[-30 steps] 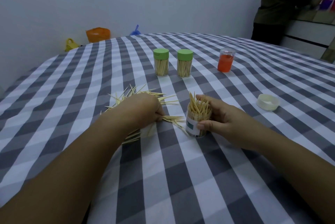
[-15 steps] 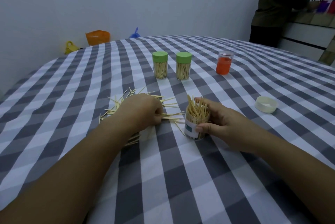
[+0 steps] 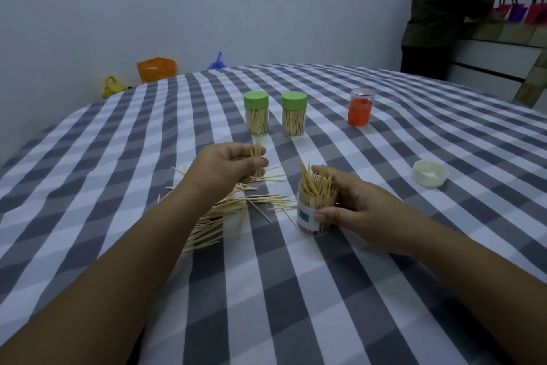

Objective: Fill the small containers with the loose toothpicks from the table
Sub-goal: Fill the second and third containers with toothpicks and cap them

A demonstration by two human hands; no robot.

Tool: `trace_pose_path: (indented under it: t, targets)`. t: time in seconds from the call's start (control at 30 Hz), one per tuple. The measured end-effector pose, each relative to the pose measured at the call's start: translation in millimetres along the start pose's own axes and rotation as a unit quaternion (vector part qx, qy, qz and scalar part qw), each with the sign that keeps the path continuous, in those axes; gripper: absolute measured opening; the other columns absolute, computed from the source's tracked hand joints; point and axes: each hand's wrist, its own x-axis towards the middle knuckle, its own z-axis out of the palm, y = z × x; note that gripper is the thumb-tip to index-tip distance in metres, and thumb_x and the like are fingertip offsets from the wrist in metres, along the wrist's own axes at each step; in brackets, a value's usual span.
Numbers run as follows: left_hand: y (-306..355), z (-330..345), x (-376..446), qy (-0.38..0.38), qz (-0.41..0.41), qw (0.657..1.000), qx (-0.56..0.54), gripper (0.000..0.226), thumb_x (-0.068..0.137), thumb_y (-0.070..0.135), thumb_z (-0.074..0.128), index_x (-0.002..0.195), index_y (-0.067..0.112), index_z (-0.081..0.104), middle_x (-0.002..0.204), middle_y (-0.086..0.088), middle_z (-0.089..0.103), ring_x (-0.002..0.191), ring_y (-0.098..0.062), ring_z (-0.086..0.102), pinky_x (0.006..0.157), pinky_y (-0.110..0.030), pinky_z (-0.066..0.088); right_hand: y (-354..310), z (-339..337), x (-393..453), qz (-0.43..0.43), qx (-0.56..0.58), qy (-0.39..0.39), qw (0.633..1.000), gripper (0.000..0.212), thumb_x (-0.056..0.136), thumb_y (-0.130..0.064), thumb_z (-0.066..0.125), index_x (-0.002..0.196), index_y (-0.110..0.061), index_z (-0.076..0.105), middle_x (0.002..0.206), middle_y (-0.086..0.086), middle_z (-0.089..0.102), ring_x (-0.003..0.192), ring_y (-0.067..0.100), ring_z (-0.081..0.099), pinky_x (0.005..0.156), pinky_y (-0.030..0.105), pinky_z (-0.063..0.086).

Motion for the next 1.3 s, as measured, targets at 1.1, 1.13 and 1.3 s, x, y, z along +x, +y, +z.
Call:
trace_pose_path:
  t: [1.1,1.13,1.3]
  targets:
    - [15,45,-28,-0.105,0.043,0.993,-0.016,0.040,0.078,0.057,0.048,0.112,0.040,0.061,0.111,0.025,0.060,0.106,0.011,0.052,0.082,-0.011,0.043,6,1,3,-0.021,0.026,0.000,0.999,0.069,0.085,-0.028,0.064,0.145,-0.035,0.030,0.131,-0.009,0.055,0.119,0.009,0.054,0.101,0.035,0.048]
    - [14,43,-26,-0.112,0.046,0.993,-0.008,0.045,0.081,0.062,0.047,0.118,0.040,0.058,0.118,0.023,0.059,0.111,0.008,0.050,0.088,-0.014,0.041,6,2,3,-0.021,0.026,0.000,0.999,0.069,0.085,-0.028,0.064,0.145,-0.034,0.029,0.131,-0.009,0.055,0.119,0.009,0.054,0.101,0.035,0.048]
    - [10,27,-20,-0.259,0.027,0.960,0.102,0.074,0.067,0.053,0.069,0.136,0.035,0.048,0.137,0.013,0.053,0.120,-0.002,0.051,0.098,-0.024,0.041,7,2,1,-0.062,0.046,0.019,0.997,0.059,0.085,-0.028,0.066,0.137,-0.038,0.039,0.126,-0.013,0.056,0.114,0.000,0.055,0.097,0.026,0.049]
